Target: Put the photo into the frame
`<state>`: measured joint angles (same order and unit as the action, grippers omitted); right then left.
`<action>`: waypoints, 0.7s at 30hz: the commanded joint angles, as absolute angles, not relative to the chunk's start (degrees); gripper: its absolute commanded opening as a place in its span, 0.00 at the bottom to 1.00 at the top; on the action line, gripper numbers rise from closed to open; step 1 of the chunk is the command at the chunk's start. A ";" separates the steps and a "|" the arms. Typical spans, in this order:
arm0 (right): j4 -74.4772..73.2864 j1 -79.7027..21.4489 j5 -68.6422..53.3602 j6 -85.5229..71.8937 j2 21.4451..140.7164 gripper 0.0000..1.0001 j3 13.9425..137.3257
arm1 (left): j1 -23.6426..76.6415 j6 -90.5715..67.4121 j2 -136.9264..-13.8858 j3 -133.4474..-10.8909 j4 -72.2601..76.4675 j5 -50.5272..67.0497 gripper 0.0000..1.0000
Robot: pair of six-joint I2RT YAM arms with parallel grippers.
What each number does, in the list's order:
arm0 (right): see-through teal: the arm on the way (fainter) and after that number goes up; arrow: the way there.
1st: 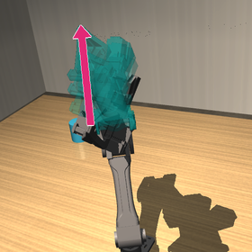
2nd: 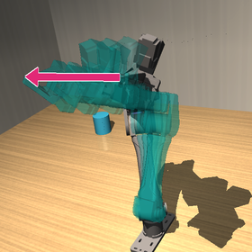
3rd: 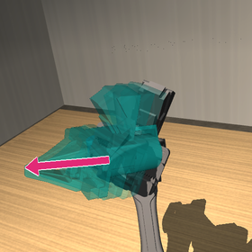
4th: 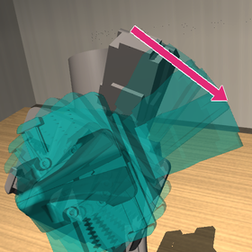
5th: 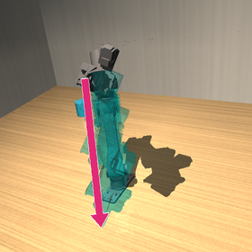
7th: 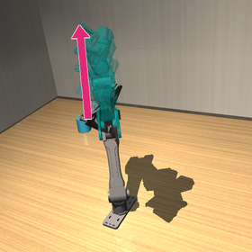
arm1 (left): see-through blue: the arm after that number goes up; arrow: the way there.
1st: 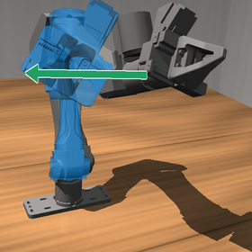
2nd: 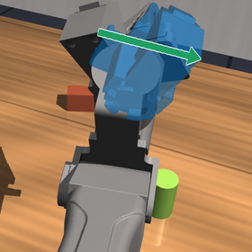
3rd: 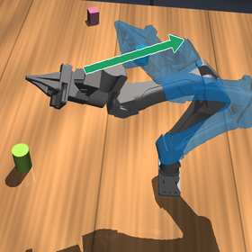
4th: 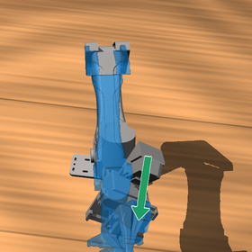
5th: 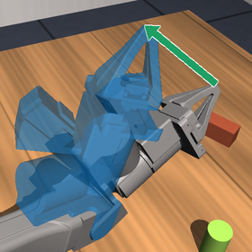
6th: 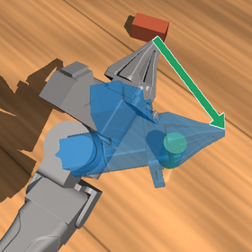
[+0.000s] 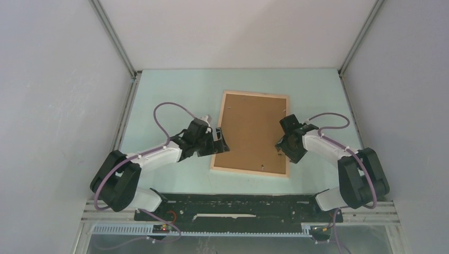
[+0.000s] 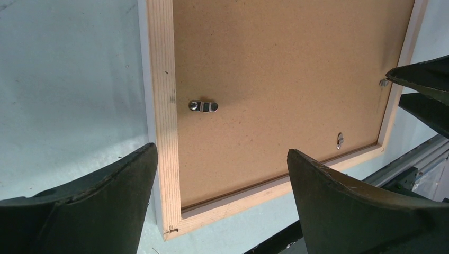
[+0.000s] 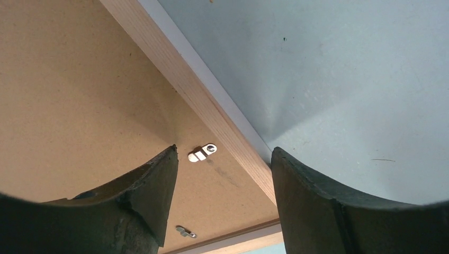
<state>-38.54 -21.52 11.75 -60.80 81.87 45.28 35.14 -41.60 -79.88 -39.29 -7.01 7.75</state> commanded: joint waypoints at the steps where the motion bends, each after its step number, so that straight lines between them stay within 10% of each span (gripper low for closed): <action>1: -39.57 -23.61 13.91 -64.47 83.43 0.73 46.89 | 35.59 -42.01 -78.92 -38.09 -4.42 8.78 0.95; 7: -39.97 -25.01 13.52 -63.29 86.85 0.71 46.90 | 35.57 -41.54 -79.64 -38.64 -4.15 9.40 0.95; 12: -40.76 -25.74 13.78 -61.43 86.62 0.44 46.85 | 35.57 -41.02 -79.04 -38.76 -4.85 9.08 0.95; 21: -38.81 -26.30 13.73 -49.30 84.50 0.57 46.76 | 35.55 -40.79 -79.53 -38.98 -4.91 9.31 0.95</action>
